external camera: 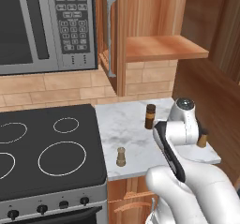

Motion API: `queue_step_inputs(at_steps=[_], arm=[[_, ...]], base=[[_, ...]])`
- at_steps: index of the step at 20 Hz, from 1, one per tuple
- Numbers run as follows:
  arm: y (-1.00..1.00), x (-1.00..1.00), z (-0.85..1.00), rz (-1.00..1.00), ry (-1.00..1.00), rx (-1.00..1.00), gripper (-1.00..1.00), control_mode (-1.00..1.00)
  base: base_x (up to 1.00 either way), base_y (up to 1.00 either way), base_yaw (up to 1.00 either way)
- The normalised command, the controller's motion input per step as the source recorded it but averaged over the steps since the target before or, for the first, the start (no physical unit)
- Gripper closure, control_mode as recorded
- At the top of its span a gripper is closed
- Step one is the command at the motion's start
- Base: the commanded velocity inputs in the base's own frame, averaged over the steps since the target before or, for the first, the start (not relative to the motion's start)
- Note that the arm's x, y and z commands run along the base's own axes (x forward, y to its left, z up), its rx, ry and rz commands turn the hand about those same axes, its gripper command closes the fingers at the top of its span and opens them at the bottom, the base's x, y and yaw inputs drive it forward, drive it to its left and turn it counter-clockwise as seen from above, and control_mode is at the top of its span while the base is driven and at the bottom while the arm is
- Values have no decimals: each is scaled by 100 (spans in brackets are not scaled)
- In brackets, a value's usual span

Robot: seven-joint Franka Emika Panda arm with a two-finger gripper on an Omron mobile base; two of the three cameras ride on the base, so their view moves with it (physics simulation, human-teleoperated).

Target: There are various items on the counter. Only move the condiments/shakers into the cabinet.

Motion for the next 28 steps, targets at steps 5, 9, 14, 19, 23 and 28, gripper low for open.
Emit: queue_step_inputs(at_steps=[5, 9, 14, 19, 23, 28], arm=[[0, 29, -1, 0, 0, 0, -100, -100], [-2, 22, -5, 0, 0, 0, -100, -100], [-13, 1, -35, 0, 4, -1, -100, -100], [-11, 0, -36, 0, 3, -1, -100, -100], [0, 2, -23, 0, -1, 0, -100, -100], [0, 0, -11, 0, -1, 0, 100, -100]], base=[[0, 0, 0], [0, 0, 0], [0, 0, 0], [0, 0, 0], [0, 0, 0], [0, 0, 0]])
